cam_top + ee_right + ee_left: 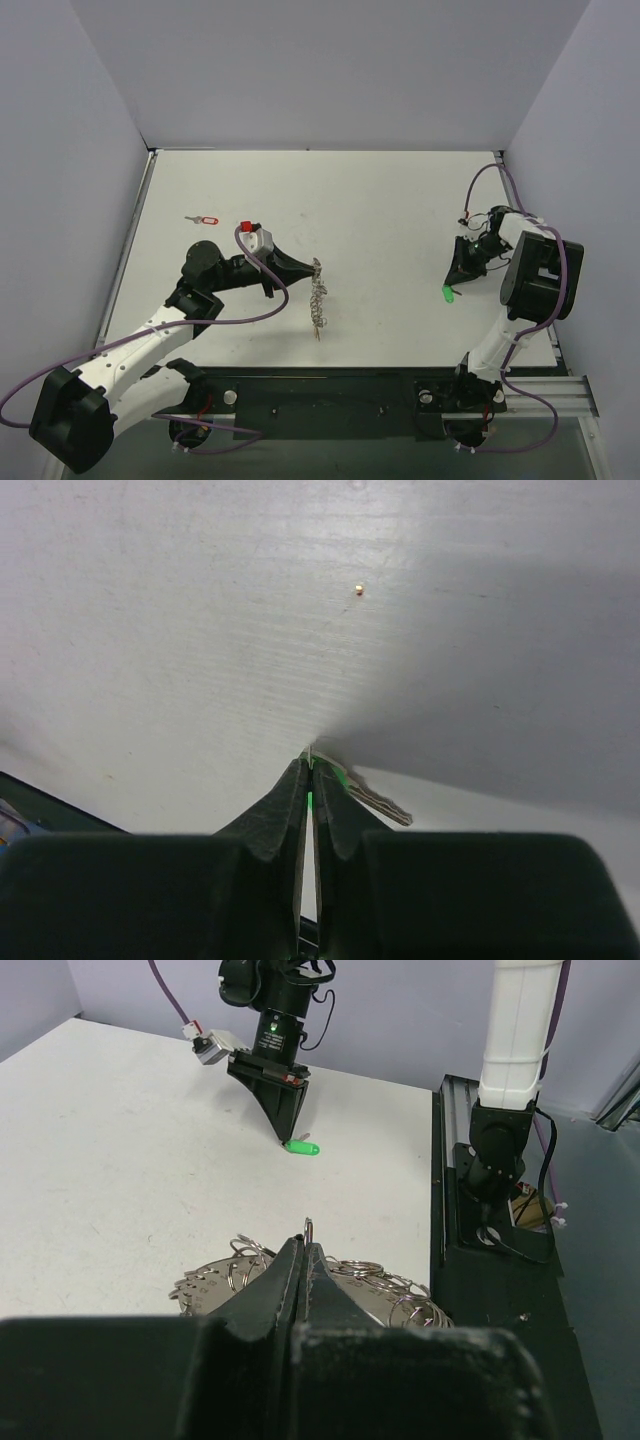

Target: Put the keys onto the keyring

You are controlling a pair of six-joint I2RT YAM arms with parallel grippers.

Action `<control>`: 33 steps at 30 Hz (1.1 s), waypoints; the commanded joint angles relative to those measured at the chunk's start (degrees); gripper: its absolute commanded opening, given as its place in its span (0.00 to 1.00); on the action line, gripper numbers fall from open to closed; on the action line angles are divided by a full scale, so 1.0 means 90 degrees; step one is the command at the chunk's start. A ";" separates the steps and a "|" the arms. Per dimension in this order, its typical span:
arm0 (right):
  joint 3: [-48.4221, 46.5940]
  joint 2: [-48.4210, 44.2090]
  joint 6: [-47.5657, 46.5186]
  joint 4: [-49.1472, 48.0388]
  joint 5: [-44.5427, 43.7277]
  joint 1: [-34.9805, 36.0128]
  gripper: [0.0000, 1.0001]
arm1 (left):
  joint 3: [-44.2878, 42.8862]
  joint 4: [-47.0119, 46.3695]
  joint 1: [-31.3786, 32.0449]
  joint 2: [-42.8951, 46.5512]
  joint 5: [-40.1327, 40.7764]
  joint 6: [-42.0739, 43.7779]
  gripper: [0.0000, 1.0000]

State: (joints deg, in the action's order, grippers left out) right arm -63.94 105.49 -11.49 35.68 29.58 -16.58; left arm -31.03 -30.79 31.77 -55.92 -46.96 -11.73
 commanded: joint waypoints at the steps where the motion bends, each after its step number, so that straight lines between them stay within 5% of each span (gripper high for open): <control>1: -0.0249 -0.0518 -0.0627 0.0595 0.0725 -0.0033 0.00 | -0.0361 -0.0251 -0.0034 0.0178 -0.0066 0.0102 0.00; 5: -0.0190 -0.1232 -0.1661 0.0897 0.1556 0.0142 0.00 | -0.0351 -0.0261 -0.0034 0.0217 -0.0065 0.0131 0.00; 8: -0.0297 -0.1856 -0.3364 0.1677 0.2413 0.0231 0.00 | -0.0313 -0.0271 -0.0034 0.0256 -0.0027 0.0180 0.00; 15: -0.2063 -0.2161 -0.8407 0.6029 0.3158 0.0328 0.00 | -0.0166 -0.0534 -0.0034 0.0451 0.0013 0.0287 0.00; 25: -0.3275 -0.3225 -0.7807 0.6045 0.1977 0.1763 0.00 | -0.0117 -0.2409 0.0083 0.0364 0.0120 -0.0846 0.00; 33: -0.3620 -0.3888 -0.7454 0.5743 0.2309 0.3042 0.00 | -0.0625 -0.2115 0.0503 0.0071 0.0159 0.0502 0.00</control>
State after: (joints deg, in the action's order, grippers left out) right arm -97.65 73.41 -79.53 73.93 48.12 6.02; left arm -33.34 -43.44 35.73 -54.35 -46.26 -12.56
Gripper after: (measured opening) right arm 0.004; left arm 0.015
